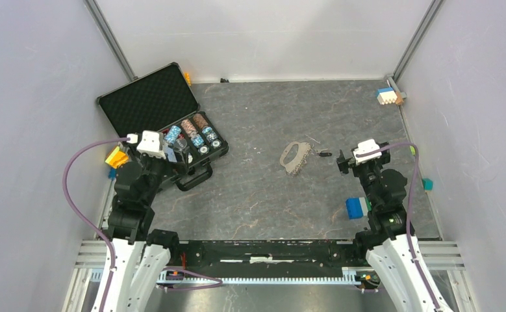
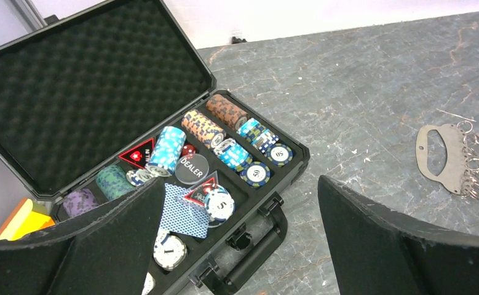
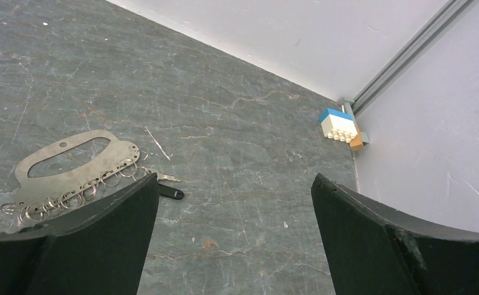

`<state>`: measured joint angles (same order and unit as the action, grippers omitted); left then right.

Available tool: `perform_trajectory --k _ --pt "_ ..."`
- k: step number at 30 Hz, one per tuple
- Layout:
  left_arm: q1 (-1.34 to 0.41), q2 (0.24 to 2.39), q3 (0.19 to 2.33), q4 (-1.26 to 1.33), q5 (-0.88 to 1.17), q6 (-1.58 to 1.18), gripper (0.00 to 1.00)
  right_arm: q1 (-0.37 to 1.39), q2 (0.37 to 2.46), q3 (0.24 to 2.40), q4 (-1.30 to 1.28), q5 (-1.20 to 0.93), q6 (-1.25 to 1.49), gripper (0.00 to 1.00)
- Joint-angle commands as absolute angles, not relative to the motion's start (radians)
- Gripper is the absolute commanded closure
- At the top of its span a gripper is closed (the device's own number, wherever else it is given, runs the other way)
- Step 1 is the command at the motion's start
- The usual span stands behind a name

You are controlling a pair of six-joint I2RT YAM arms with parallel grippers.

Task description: Put the keys on the keyring

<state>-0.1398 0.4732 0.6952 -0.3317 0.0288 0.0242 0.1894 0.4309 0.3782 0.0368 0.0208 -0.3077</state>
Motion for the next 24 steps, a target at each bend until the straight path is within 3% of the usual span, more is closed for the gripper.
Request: perform_trajectory --k 1,24 --pt "-0.126 0.439 0.66 -0.306 0.07 -0.005 0.0 0.206 0.449 0.426 0.046 0.003 -0.29 0.02" --pt "-0.124 0.414 0.619 -0.298 0.07 0.041 0.0 0.209 0.406 0.416 0.023 0.003 -0.309 0.02"
